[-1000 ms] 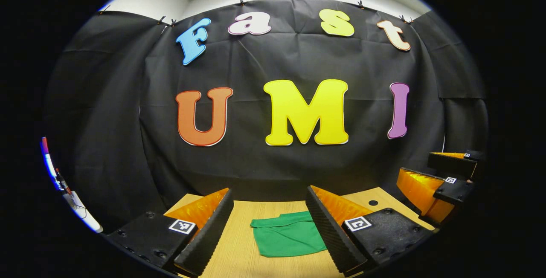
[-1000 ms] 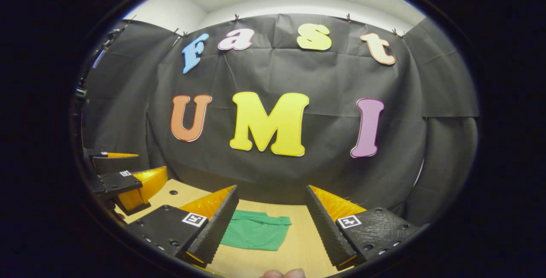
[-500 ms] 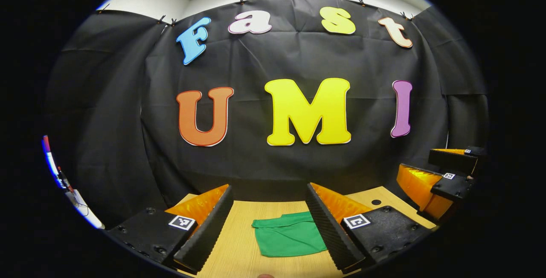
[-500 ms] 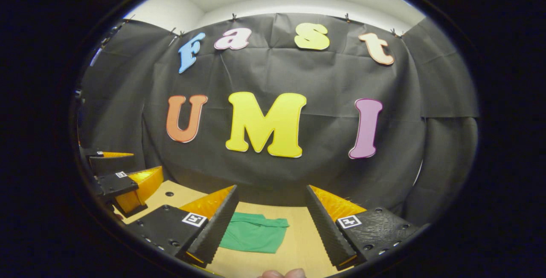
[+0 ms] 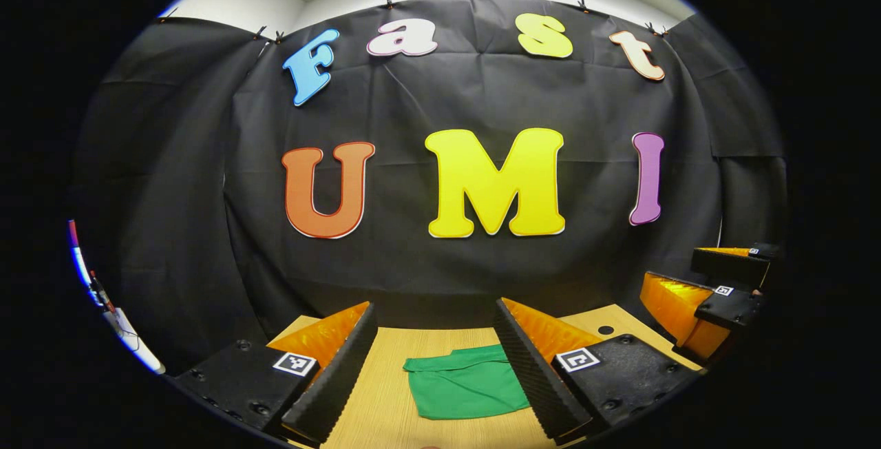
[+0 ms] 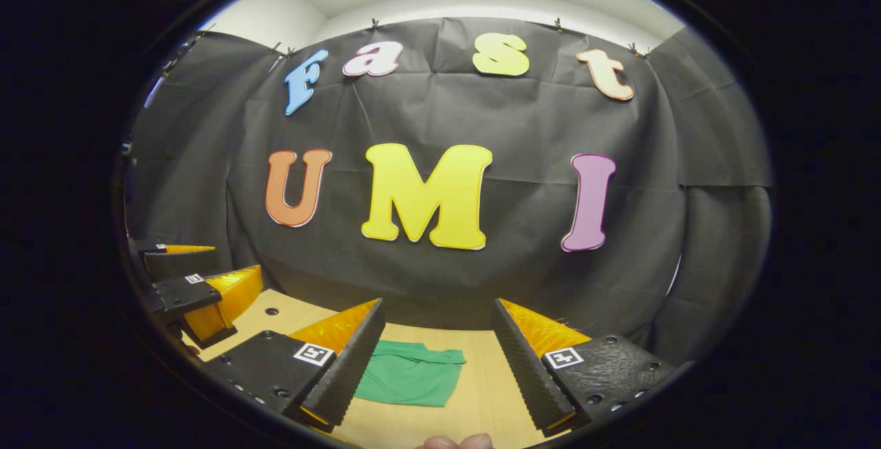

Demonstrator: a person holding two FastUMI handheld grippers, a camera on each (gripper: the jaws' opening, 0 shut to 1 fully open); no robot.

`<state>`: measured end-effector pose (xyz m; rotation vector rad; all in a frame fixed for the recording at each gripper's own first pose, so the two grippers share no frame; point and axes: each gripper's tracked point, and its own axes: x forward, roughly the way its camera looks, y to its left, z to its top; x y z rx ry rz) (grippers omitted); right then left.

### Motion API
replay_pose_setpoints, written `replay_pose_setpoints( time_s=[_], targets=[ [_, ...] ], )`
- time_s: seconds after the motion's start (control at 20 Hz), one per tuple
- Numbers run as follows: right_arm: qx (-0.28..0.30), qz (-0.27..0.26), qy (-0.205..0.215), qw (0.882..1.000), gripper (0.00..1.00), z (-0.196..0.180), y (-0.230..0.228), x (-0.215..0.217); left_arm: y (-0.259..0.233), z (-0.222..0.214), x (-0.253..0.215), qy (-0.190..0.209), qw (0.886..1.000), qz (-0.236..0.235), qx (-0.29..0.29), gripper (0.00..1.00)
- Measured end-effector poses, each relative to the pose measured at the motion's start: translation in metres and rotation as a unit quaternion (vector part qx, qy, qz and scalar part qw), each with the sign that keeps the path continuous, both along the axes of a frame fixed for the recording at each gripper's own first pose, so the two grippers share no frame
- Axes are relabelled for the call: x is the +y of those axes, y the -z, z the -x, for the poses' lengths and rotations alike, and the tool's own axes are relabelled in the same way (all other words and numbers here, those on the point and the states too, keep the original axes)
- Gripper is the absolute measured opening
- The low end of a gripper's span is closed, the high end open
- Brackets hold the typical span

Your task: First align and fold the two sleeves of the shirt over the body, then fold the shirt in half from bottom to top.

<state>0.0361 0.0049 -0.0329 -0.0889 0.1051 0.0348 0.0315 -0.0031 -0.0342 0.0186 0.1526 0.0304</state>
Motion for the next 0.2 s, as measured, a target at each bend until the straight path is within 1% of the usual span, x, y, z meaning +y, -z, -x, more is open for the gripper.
replay_pose_setpoints(
  time_s=[0.1,0.15,0.2],
  targets=[
    [0.0,0.0,0.0,1.0,0.98,0.0005,-0.0009,0.0024,0.0023,-0.0002,0.0015,-0.001,1.0,0.001,0.002,1.0],
    [0.0,0.0,-0.001,1.0,0.95,0.0001,0.0,0.0034,0.002,-0.0002,0.0023,-0.001,1.0,0.002,0.002,1.0],
    [0.0,0.001,-0.001,1.0,0.95,0.0009,-0.0002,0.0036,0.0027,-0.0008,0.0029,-0.002,1.0,0.002,0.003,1.0]
  ],
)
